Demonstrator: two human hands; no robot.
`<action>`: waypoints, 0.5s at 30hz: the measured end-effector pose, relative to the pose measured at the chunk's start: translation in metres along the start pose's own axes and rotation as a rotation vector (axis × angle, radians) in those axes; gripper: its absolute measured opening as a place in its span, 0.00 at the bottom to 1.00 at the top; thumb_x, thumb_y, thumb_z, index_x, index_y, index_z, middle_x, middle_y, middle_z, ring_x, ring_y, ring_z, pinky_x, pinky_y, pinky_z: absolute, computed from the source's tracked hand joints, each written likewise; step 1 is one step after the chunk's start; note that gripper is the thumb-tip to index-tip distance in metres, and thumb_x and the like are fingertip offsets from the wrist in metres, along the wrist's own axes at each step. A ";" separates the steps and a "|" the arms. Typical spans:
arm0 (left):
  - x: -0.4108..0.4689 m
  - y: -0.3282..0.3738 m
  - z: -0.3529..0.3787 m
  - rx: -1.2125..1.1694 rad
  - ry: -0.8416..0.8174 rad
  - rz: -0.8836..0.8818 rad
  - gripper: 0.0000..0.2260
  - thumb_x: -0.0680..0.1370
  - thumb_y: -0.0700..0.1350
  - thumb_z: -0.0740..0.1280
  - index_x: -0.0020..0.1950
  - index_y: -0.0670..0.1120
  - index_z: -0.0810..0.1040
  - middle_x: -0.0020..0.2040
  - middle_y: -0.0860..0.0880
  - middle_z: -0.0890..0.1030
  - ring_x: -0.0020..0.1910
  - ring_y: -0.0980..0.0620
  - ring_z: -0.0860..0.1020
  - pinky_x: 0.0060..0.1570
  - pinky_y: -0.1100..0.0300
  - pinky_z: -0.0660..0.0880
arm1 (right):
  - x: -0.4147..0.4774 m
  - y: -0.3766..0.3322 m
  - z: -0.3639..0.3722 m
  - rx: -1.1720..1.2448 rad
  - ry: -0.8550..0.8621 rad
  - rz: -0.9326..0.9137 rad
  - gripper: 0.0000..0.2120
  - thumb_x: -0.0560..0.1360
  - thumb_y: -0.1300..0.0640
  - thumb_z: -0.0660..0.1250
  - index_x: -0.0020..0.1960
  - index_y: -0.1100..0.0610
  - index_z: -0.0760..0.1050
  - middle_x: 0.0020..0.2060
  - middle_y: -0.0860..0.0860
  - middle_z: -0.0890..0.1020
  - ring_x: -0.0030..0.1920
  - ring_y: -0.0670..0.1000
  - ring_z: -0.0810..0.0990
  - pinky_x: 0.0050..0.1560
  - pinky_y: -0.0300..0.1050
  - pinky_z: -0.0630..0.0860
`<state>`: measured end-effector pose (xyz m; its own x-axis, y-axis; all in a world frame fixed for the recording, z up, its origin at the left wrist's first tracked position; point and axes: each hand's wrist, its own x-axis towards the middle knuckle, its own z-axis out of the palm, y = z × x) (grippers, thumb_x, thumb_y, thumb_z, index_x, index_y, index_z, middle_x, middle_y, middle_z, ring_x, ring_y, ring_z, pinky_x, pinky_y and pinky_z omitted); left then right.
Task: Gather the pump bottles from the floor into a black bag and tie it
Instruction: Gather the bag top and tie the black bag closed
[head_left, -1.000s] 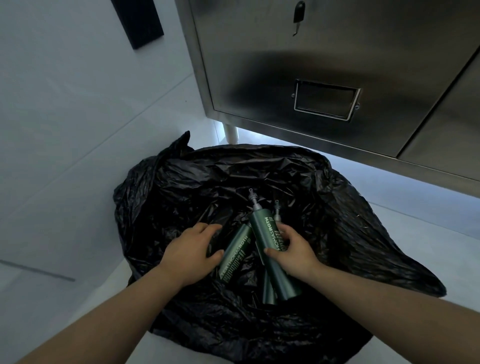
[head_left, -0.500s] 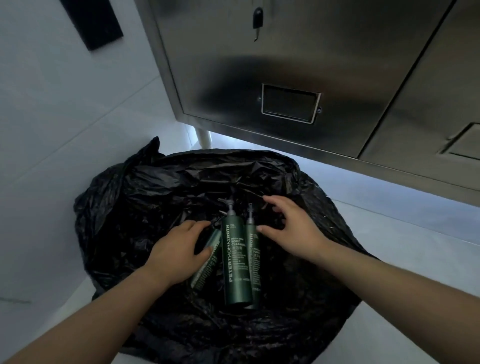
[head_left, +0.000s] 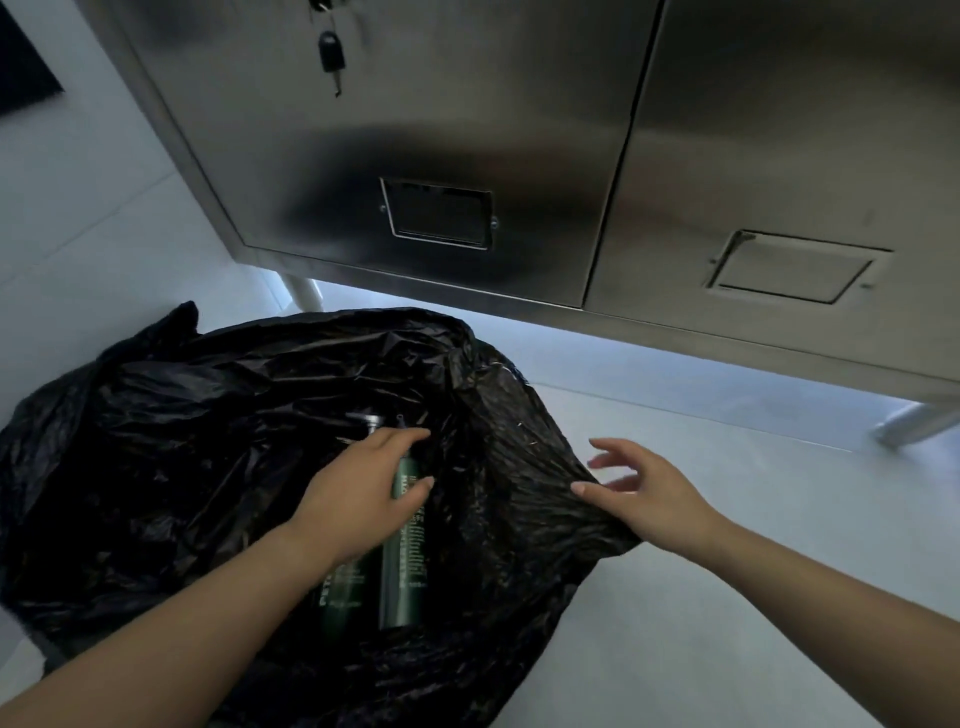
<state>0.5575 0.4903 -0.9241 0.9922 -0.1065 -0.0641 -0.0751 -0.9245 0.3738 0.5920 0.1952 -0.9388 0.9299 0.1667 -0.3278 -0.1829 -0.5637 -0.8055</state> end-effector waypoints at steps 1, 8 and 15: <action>0.001 0.005 0.002 0.003 -0.012 0.006 0.26 0.77 0.59 0.61 0.73 0.57 0.61 0.71 0.55 0.67 0.65 0.54 0.71 0.54 0.59 0.74 | -0.003 0.004 -0.002 0.031 -0.017 0.027 0.23 0.67 0.48 0.74 0.60 0.46 0.73 0.51 0.44 0.80 0.41 0.44 0.81 0.39 0.35 0.75; 0.010 0.038 -0.001 -0.064 0.012 0.049 0.25 0.77 0.58 0.62 0.73 0.57 0.63 0.70 0.56 0.68 0.65 0.56 0.70 0.57 0.58 0.73 | -0.001 -0.009 -0.017 0.180 0.065 -0.049 0.10 0.69 0.58 0.74 0.46 0.46 0.79 0.41 0.46 0.81 0.29 0.43 0.78 0.32 0.31 0.74; 0.030 0.072 -0.032 -0.202 0.071 0.084 0.22 0.75 0.57 0.65 0.69 0.59 0.68 0.62 0.61 0.72 0.58 0.64 0.72 0.52 0.72 0.68 | 0.022 -0.056 -0.022 0.342 0.087 -0.163 0.09 0.69 0.62 0.73 0.47 0.51 0.80 0.40 0.46 0.80 0.29 0.47 0.78 0.32 0.37 0.75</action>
<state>0.5847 0.4326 -0.8699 0.9884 -0.1471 0.0378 -0.1432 -0.8205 0.5535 0.6299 0.2125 -0.8899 0.9765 0.1543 -0.1507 -0.1127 -0.2304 -0.9665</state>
